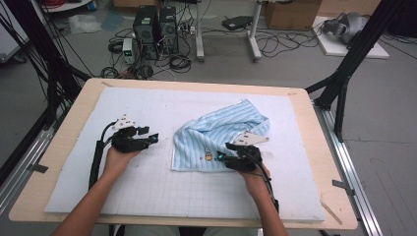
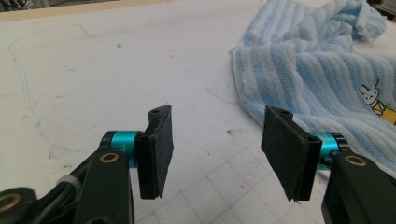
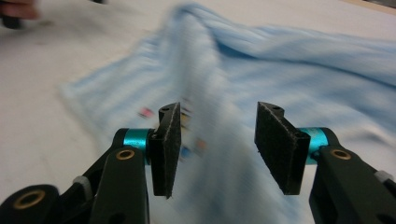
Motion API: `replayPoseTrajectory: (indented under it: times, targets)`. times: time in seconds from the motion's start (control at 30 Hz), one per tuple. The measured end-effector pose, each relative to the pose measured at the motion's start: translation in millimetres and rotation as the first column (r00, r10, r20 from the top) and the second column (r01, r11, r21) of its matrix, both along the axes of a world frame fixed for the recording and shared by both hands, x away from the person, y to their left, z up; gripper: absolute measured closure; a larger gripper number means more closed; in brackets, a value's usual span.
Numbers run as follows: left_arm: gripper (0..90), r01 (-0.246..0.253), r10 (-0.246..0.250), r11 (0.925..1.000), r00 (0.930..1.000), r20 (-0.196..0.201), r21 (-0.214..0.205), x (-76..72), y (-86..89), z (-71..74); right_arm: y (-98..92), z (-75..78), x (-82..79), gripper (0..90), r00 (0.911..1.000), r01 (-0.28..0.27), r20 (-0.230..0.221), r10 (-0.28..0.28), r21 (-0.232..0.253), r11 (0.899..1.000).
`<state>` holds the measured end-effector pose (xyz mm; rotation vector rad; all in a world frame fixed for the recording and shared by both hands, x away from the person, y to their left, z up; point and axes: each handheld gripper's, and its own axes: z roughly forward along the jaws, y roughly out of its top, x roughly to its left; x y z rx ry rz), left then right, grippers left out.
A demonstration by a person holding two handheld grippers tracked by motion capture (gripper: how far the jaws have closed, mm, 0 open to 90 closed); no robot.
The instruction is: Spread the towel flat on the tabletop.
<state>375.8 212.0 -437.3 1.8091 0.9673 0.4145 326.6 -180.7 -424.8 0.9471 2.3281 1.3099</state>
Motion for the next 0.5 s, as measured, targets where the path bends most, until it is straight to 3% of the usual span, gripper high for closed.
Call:
replayPoseTrajectory:
  times: [0.17, 0.3, 0.37, 0.43, 0.47, 0.5]
  targets:
    - [43.6, -0.004, 0.004, 1.0, 1.0, 0.002, 0.0, -0.2, 1.5, 0.7, 21.8, -13.4, 6.4, 53.8, 0.9977, -0.058, -0.038, 0.056, -0.064, 0.996]
    - [43.7, -0.003, 0.003, 1.0, 1.0, -0.001, -0.001, 0.1, 0.3, -0.1, 30.4, -21.8, 7.3, 55.1, 0.9974, -0.064, -0.044, 0.058, -0.157, 0.986]
    - [43.7, -0.003, 0.003, 1.0, 1.0, -0.001, 0.001, -0.2, -0.7, -0.3, 32.0, -23.8, 6.9, 63.9, 0.9977, -0.061, -0.039, 0.055, -0.156, 0.986]
    - [44.0, -0.002, 0.002, 1.0, 1.0, 0.002, 0.0, -0.2, -0.4, -0.1, 31.6, -23.5, 5.5, 77.3, 0.9949, -0.085, -0.066, 0.076, -0.137, 0.987]
    - [44.0, -0.002, 0.002, 1.0, 1.0, 0.0, 0.001, 0.0, 0.2, 0.1, 31.3, -22.8, 4.6, 83.5, 0.9934, -0.101, -0.067, 0.093, -0.134, 0.986]
    - [44.0, -0.008, 0.008, 1.0, 1.0, 0.0, -0.003, -0.1, 0.5, 0.0, 30.7, -22.2, 3.9, 84.4, 0.9874, -0.14, -0.09, 0.13, -0.115, 0.983]
